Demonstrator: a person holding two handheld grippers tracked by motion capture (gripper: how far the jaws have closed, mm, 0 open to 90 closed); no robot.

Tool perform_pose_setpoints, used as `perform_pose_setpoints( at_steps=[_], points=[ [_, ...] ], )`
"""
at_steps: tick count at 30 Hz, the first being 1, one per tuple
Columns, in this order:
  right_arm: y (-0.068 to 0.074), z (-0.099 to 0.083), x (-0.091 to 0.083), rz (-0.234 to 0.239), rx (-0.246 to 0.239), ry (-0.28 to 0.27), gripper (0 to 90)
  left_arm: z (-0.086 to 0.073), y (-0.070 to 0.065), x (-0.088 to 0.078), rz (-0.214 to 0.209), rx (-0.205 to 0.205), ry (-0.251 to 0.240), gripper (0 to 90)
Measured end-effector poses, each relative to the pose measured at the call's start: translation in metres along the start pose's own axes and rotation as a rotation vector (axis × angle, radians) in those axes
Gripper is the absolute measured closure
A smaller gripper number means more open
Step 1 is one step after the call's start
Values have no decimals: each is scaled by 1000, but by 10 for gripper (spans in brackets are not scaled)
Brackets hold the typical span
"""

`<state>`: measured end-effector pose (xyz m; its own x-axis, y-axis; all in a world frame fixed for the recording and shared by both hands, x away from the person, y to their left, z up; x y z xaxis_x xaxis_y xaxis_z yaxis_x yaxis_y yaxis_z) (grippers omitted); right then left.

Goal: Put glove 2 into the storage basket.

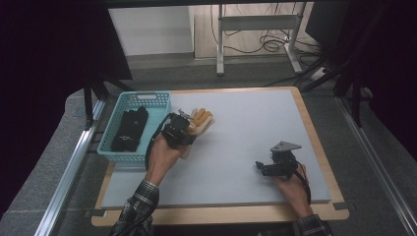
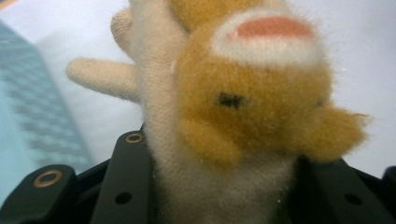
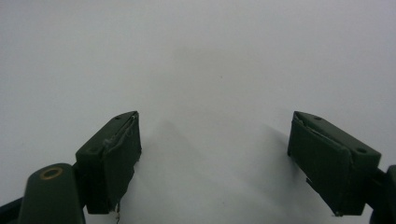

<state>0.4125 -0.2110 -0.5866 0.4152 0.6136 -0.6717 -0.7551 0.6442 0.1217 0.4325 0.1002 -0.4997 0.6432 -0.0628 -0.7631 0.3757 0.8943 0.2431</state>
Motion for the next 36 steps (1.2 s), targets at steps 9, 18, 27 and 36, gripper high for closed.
perform_pose_setpoints(
  at_steps=[9, 18, 27, 36],
  points=[
    [0, 0, 0, 0, 0, 0, 171, 3, 41, -7, 65, -51, 10, 582],
    [0, 0, 0, 0, -1, 0, 170, -3, 87, -7, 138, -118, 42, 579],
    [0, 0, 0, -1, -1, 0, 171, -16, 125, 5, 191, -181, 93, 573],
    [0, 0, 0, 0, -1, -1, 171, -38, 149, 37, 219, -228, 195, 564]
  ],
)
Point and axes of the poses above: each handheld gripper's, and its own axes: x roughly forward along the jaws, z roughly out of its top, y roughly to its left, the point moved 8 cm from there along x, roughly forward along the jaws, and after that the axes turned 15 degrees about z, right-handed, at the moved point
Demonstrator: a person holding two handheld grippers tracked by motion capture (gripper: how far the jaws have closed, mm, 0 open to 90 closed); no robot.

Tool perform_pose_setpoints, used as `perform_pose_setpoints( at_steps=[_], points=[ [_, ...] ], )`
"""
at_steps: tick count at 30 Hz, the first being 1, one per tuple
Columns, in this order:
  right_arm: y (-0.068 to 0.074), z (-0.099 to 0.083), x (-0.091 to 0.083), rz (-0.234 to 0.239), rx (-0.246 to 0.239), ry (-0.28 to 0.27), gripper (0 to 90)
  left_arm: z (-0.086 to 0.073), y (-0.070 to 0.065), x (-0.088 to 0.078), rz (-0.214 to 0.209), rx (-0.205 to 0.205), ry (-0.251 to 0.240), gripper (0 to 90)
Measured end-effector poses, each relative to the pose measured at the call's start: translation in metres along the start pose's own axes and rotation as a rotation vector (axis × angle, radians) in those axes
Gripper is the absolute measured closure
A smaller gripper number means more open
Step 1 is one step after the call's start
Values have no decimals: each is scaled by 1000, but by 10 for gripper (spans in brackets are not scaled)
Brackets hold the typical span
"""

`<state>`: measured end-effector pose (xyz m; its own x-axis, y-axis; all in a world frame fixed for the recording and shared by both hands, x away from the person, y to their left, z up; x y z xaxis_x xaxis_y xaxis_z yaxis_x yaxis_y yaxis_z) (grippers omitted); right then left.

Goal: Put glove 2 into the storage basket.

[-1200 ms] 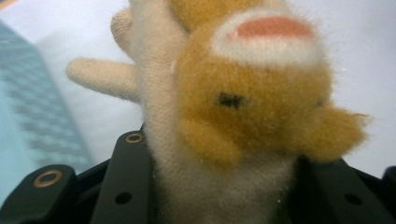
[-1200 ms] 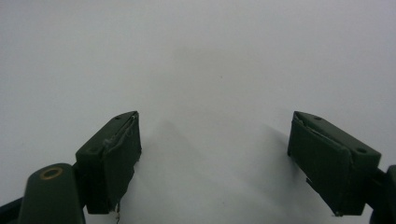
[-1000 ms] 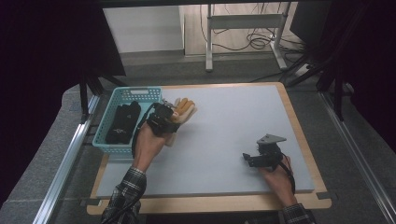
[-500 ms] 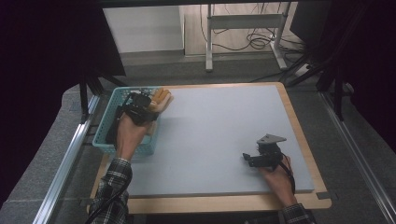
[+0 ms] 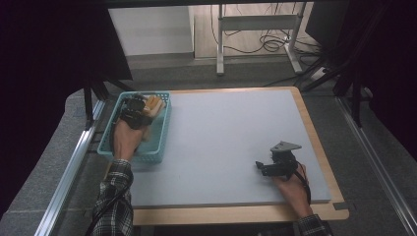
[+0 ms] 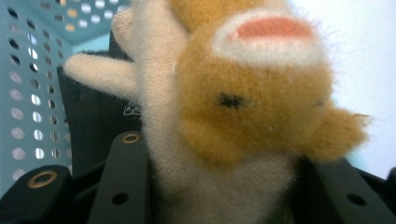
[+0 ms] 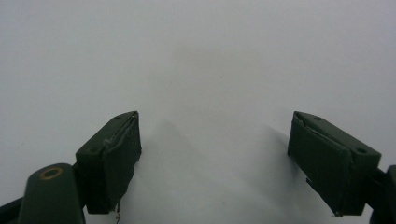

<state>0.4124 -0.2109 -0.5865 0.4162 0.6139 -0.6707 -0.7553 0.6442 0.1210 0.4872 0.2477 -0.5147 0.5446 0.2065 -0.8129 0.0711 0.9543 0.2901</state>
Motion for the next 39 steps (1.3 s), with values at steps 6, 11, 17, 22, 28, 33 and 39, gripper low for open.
perform_pose_setpoints(
  at_steps=[6, 11, 17, 22, 28, 33, 39],
  points=[
    [0, 0, 0, 0, 0, -1, 171, -5, -4, 28, 0, 16, 67, 561],
    [0, 0, 0, 0, -1, -1, 171, -2, -16, 42, -24, 42, 96, 554],
    [0, 0, 0, 0, -1, -1, 171, -1, -24, 56, -49, 69, 160, 509],
    [0, 0, 0, 0, -2, -1, 171, -10, -23, 63, -125, 70, 220, 289],
    [0, 0, 0, -1, -3, -1, 171, -6, -14, 44, -172, 51, 181, 137],
    [0, 0, 0, -2, -4, 0, 171, 2, -5, 18, -211, 22, 88, 133],
    [0, 0, 0, -2, -4, 0, 170, -2, 2, 6, -171, 35, 42, 251]
  ],
)
Point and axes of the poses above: each handheld gripper's, and its own axes: x roughly forward along the jaws, z roughly out of its top, y roughly to its left, the point moved 8 cm from there along x, roughly forward along the jaws, and after that the axes turned 15 degrees about z, right-handed, at the moved point
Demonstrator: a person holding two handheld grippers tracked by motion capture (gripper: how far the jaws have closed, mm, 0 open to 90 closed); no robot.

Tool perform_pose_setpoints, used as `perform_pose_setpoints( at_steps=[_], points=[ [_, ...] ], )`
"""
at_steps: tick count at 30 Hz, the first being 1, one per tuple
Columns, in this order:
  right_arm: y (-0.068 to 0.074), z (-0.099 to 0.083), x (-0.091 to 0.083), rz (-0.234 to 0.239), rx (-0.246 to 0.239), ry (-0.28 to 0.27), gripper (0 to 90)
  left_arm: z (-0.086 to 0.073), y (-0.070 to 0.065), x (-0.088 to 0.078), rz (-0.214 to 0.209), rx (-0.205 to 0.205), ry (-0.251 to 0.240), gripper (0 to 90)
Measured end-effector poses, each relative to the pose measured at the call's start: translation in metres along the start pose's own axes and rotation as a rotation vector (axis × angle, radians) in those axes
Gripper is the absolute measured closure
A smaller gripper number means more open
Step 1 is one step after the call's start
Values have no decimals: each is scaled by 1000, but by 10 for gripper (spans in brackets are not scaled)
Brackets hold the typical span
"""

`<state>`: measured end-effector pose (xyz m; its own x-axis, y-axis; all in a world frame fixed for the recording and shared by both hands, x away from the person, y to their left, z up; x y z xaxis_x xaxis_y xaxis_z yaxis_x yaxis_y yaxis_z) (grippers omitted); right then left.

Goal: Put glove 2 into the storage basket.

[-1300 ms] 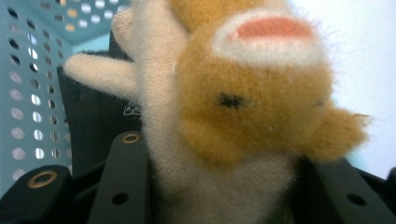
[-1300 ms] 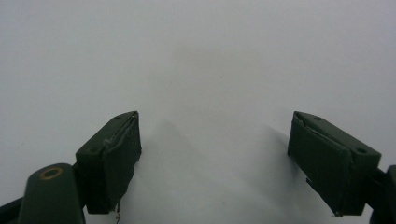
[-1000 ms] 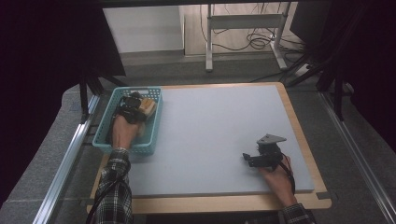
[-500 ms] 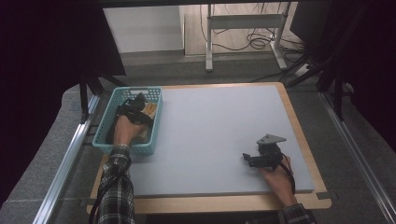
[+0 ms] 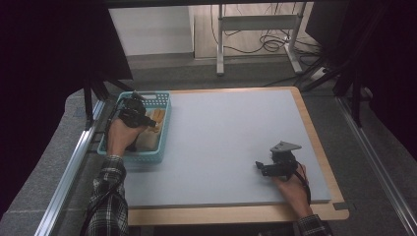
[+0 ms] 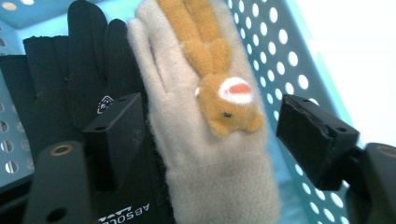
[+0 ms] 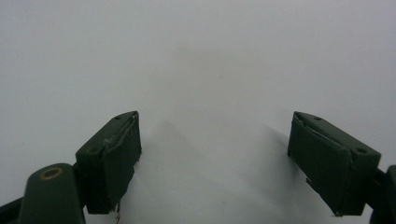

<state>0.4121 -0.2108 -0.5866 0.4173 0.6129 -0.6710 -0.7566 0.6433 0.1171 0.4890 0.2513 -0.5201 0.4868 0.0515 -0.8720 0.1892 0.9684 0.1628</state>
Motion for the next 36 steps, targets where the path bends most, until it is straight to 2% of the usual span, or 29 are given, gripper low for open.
perform_pose_setpoints(
  at_steps=[5, 9, 13, 21, 36],
  points=[
    [0, 0, 0, 0, 0, 0, 170, -3, -2, 0, -2, 0, -7, 262],
    [0, 0, 0, 0, 0, 0, 171, -4, -6, -2, -2, 15, -25, 206],
    [0, 0, 0, 0, 0, 0, 171, -3, -9, -8, 16, 25, -41, 166],
    [0, 0, 0, -1, -1, 0, 171, -3, -12, -21, -22, 2, -87, 96],
    [0, 0, 0, -1, -1, 0, 170, -20, -12, -35, -46, 12, -128, 63]
  ],
)
Point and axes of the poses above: each handheld gripper's, and its own axes: x roughly forward along the jaws, z roughly out of its top, y roughly to its left, the point moved 8 cm from there along x, roughly forward along the jaws, and after that the axes turned 15 degrees about z, right-handed, at the moved point
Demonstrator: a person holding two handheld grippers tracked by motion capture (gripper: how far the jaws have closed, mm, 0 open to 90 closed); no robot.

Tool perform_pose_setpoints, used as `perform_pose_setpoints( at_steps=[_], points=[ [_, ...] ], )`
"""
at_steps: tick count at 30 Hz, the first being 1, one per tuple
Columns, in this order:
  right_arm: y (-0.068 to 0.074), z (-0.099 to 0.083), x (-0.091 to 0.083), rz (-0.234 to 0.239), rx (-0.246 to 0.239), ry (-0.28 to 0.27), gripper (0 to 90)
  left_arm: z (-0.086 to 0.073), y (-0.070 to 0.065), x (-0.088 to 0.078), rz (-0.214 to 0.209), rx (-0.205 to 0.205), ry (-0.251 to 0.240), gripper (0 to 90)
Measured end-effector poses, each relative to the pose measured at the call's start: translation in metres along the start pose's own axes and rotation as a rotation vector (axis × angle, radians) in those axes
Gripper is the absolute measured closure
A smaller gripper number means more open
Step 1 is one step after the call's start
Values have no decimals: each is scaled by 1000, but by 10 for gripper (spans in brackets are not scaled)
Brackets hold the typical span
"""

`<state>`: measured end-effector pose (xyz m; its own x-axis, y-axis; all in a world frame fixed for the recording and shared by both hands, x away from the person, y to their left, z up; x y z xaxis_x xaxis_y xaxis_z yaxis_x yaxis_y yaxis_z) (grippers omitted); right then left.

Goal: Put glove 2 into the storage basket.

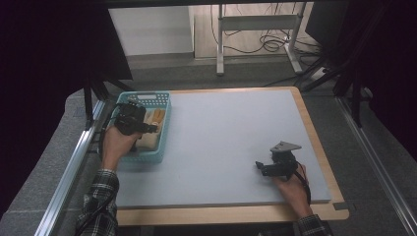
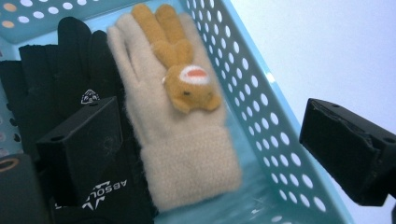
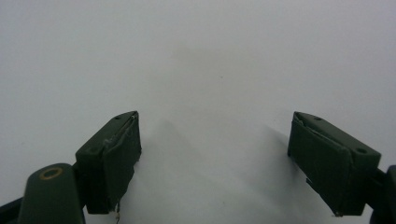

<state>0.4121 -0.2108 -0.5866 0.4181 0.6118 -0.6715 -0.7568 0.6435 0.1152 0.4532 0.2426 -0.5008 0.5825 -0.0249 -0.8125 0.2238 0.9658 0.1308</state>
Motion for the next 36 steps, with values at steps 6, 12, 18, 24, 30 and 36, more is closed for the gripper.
perform_pose_setpoints(
  at_steps=[6, 12, 18, 24, 30, 36],
  points=[
    [0, 0, 0, -2, -1, 0, 169, -5, -1, -8, -5, 6, -22, 51],
    [0, 0, 0, -2, -2, -1, 169, -9, -4, -14, -8, 16, -46, 36],
    [0, 0, 0, -3, 0, -1, 169, -12, -7, -19, -14, 22, -70, 27],
    [0, 0, 0, -4, -1, -1, 169, -16, -12, -24, -12, 38, -95, 17],
    [0, 0, 0, -4, -1, -1, 169, -20, -18, -28, -14, 55, -114, 14],
    [0, 0, 0, -5, -4, -1, 168, -24, -26, -33, -22, 65, -143, 14]
  ],
)
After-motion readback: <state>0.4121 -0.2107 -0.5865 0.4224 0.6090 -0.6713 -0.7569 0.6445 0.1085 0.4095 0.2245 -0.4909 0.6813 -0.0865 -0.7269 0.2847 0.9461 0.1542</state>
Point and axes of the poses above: each handheld gripper's, and its own axes: x roughly forward along the jaws, z roughly out of its top, y roughly to its left, the point moved 8 cm from there along x, roughly forward along the jaws, and after that the axes turned 15 degrees about z, right-handed, at the moved point
